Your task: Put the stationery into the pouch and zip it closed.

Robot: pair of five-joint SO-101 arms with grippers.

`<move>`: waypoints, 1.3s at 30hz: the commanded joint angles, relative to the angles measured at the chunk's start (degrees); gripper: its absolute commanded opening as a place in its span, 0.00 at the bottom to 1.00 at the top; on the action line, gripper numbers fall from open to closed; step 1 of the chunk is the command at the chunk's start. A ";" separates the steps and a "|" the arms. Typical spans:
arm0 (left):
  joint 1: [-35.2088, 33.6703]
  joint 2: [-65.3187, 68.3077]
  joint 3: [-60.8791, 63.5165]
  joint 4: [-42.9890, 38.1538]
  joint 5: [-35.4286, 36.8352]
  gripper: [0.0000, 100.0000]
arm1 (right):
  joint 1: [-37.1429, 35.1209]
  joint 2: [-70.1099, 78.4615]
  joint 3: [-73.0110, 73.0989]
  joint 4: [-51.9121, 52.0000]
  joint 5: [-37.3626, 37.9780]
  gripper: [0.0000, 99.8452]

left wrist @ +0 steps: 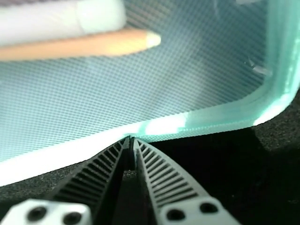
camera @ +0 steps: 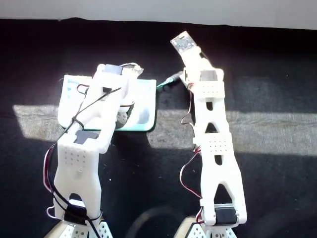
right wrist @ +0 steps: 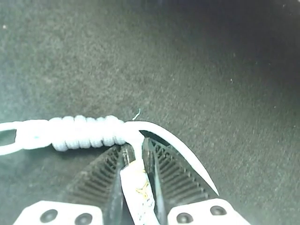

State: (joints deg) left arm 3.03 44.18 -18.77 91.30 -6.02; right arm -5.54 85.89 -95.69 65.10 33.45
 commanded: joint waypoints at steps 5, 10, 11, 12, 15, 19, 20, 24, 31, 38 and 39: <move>3.12 -9.01 15.43 -8.18 -2.46 0.01 | 3.91 -0.57 -4.97 -7.34 0.00 0.01; 2.95 -13.76 24.13 -12.13 -2.46 0.01 | 4.09 -0.57 -4.97 -8.57 0.00 0.01; 2.86 -14.20 24.92 -12.13 -2.55 0.01 | 4.26 -0.57 -4.97 -8.57 0.00 0.01; 2.77 -14.46 25.63 -12.13 -2.55 0.01 | 4.44 -0.57 -4.79 -8.57 0.00 0.01; 2.68 -14.55 26.24 -12.13 -2.55 0.01 | 5.14 -1.10 -1.98 -8.40 0.00 0.01; 2.59 -14.90 26.24 -12.13 -2.29 0.01 | 5.14 -1.10 -3.56 -5.32 0.00 0.01; 2.68 -14.90 26.15 -12.13 -2.29 0.01 | 4.97 -1.10 -4.79 -4.00 0.00 0.01; 2.86 -17.36 26.07 -11.60 -2.20 0.01 | 3.38 -3.38 -5.76 2.42 0.00 0.02; 2.68 -36.44 25.89 -3.69 -2.46 0.01 | 1.45 -12.26 -5.76 17.27 0.09 0.20; -0.04 -61.41 26.33 -0.62 -2.55 0.01 | 1.36 -24.04 -5.76 26.68 -1.23 0.20; -1.54 -64.04 26.33 -0.62 -2.55 0.01 | 1.36 -26.07 -5.76 28.70 -3.43 0.20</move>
State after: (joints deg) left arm 4.53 -9.54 7.69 90.24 -8.22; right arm -3.60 68.66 -95.60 89.80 33.10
